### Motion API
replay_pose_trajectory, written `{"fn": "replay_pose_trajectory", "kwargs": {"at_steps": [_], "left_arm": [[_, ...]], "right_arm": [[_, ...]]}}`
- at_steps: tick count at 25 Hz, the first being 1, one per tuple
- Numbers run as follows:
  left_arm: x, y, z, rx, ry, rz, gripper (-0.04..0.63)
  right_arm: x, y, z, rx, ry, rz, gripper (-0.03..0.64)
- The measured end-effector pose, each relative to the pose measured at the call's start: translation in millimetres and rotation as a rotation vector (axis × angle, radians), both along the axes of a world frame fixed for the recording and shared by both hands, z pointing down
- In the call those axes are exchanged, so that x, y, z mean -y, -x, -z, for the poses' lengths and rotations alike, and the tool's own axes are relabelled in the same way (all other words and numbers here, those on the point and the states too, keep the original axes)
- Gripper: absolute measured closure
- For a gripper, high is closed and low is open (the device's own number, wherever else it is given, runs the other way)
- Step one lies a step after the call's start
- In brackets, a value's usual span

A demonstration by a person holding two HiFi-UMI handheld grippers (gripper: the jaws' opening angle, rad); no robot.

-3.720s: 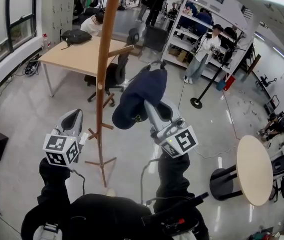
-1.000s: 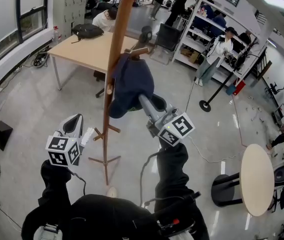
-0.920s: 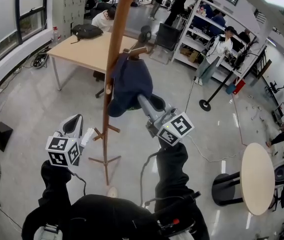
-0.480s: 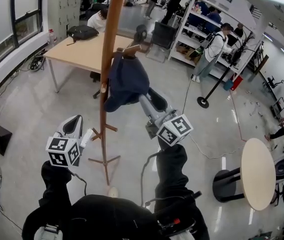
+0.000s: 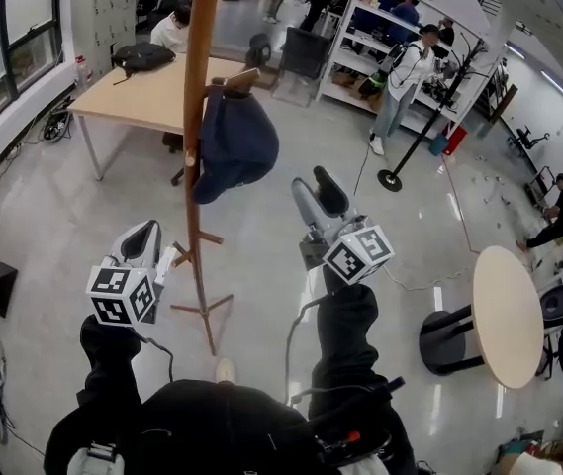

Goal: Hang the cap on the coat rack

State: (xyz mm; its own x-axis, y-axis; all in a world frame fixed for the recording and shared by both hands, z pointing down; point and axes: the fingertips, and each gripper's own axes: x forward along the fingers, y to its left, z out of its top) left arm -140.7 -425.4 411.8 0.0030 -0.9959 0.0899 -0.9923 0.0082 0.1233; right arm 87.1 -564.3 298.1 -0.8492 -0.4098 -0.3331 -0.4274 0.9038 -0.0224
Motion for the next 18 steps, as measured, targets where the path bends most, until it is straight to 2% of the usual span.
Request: {"fn": "replay_pose_trajectory", "kwargs": {"at_steps": [7, 10, 13, 18], "left_arm": [[-3, -13, -2, -0.008, -0.003, -0.050, 0.594], [-6, -17, -2, -0.013, -0.005, -0.061, 0.594], [-11, -20, 0, -0.014, -0.015, -0.072, 0.594], [-14, -28, -1, -0.017, -0.030, -0.092, 0.594]], "right_arm": [[-15, -18, -15, -0.044, 0.019, -0.049, 0.385], [-22, -25, -21, -0.065, 0.019, -0.072, 0.402], [-32, -32, -25, -0.075, 0.022, -0.088, 0.470], [-50, -44, -36, -0.105, 0.023, -0.121, 0.507]]}}
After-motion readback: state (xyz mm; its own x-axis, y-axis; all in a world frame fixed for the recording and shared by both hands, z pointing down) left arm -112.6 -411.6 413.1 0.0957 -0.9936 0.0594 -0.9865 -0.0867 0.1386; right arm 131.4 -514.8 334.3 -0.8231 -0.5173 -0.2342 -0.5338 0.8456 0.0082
